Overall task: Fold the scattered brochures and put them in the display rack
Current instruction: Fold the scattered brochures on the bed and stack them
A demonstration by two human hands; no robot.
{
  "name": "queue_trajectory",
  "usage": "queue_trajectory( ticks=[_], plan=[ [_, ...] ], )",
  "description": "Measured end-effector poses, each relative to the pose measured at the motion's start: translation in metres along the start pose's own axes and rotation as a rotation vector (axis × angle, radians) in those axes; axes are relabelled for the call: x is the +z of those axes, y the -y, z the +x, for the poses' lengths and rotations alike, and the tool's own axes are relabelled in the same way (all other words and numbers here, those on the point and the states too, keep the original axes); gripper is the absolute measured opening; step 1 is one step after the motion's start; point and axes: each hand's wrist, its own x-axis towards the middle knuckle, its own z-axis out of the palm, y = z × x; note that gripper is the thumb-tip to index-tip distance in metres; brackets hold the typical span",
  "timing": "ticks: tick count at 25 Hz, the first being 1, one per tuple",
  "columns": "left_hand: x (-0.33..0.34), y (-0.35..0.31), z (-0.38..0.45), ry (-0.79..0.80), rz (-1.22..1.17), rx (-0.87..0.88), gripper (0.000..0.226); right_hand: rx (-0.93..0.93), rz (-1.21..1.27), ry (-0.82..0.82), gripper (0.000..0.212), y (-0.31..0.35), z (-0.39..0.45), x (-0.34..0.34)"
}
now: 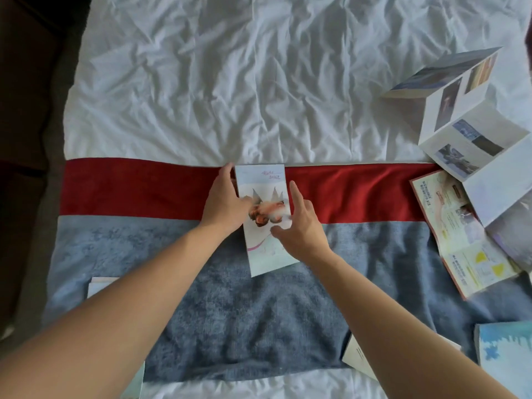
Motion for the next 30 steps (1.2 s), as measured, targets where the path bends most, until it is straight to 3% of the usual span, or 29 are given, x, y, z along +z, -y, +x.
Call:
queue_trajectory(
  ticks=[2, 8, 14, 21, 30],
  plan=[
    [-0.002, 0.015, -0.006, 0.030, 0.138, 0.029, 0.084, 0.021, -0.089, 0.032, 0.099, 0.000, 0.001, 0.015],
    [0.011, 0.059, -0.033, 0.200, 0.261, 0.049, 0.069, 0.064, -0.325, 0.029, 0.088, -0.004, -0.006, 0.049],
    [-0.006, 0.064, -0.044, 0.120, 0.175, 0.112, 0.061, 0.005, -0.286, -0.050, 0.076, 0.012, -0.020, 0.056],
    [-0.050, 0.090, -0.101, -0.018, 0.156, 0.101, 0.060, -0.140, -0.398, -0.046, 0.079, 0.064, -0.060, 0.071],
    [-0.122, 0.193, -0.189, -0.125, 0.227, -0.042, 0.056, -0.249, -0.507, 0.053, 0.079, 0.115, -0.148, 0.185]
  ],
)
